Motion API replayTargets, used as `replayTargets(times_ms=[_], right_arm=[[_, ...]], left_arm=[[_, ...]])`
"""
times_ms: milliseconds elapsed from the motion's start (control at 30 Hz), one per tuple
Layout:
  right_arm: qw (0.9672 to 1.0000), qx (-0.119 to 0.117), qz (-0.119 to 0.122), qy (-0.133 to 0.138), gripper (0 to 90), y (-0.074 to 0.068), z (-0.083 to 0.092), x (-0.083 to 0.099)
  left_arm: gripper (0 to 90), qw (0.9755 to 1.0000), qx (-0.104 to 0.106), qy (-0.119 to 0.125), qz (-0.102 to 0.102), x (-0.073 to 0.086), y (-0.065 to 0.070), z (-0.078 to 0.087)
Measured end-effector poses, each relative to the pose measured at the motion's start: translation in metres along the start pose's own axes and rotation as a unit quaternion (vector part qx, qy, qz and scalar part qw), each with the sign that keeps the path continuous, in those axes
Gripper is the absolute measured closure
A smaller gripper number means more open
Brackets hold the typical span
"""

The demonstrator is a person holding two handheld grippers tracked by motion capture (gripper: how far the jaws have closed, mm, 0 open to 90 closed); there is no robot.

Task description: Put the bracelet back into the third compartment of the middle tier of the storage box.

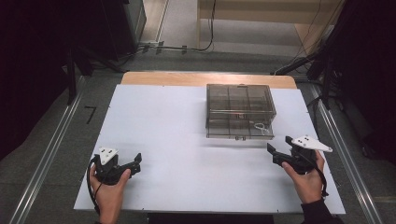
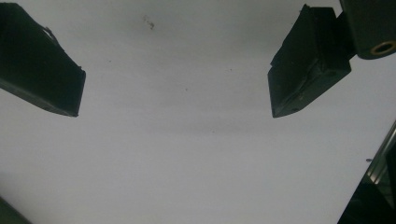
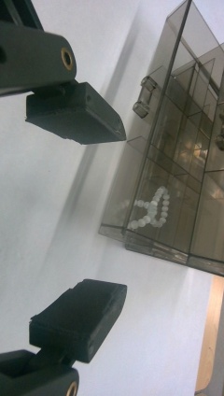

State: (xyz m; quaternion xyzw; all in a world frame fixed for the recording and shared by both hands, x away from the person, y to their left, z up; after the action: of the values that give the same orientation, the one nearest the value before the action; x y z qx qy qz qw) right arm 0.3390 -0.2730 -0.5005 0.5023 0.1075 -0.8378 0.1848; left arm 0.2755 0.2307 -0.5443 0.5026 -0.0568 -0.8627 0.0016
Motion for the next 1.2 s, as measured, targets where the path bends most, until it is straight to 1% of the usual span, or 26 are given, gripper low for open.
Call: replayTargets(times_ms=[167,600,800,967,1200], right_arm=[[1.0000,-0.002,0.001,0.000,21.2,0.000,0.002,0.002],[1.0000,0.003,0.002,-0.002,21.2,0.002,0.009,0.007],[0.9999,0.007,0.007,-0.007,21.2,0.003,0.011,0.012],[0.9999,0.011,0.004,-0.006,21.2,0.006,0.015,0.014],[0.9999,0.011,0.003,-0.007,21.2,0.007,0.019,0.017]], left_arm=[[4.1,1.0000,0.000,0.000,0.000,0.000,0.000,0.000],[4.2,1.0000,0.000,0.001,0.000,0.000,0.000,0.000],[4.2,1.0000,0.000,0.001,0.000,0.000,0.001,0.000],[4.1,1.0000,0.000,0.001,0.001,0.000,0.001,0.000],[4.1,1.0000,0.000,0.002,0.000,0.000,0.000,0.000]])
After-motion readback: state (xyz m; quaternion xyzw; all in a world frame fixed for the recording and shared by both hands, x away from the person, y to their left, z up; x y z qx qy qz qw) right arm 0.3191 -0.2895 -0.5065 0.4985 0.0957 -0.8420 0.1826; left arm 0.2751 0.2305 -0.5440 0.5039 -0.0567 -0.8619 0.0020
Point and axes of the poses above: each handheld gripper's, and its own axes: z roughly backward along the jaws, x roughly out of its underside, y roughly to its right, the point moved 7 cm from there along -z, roughly forward along the jaws, and after that the axes turned 4 degrees about y, right-handed, at the moved point
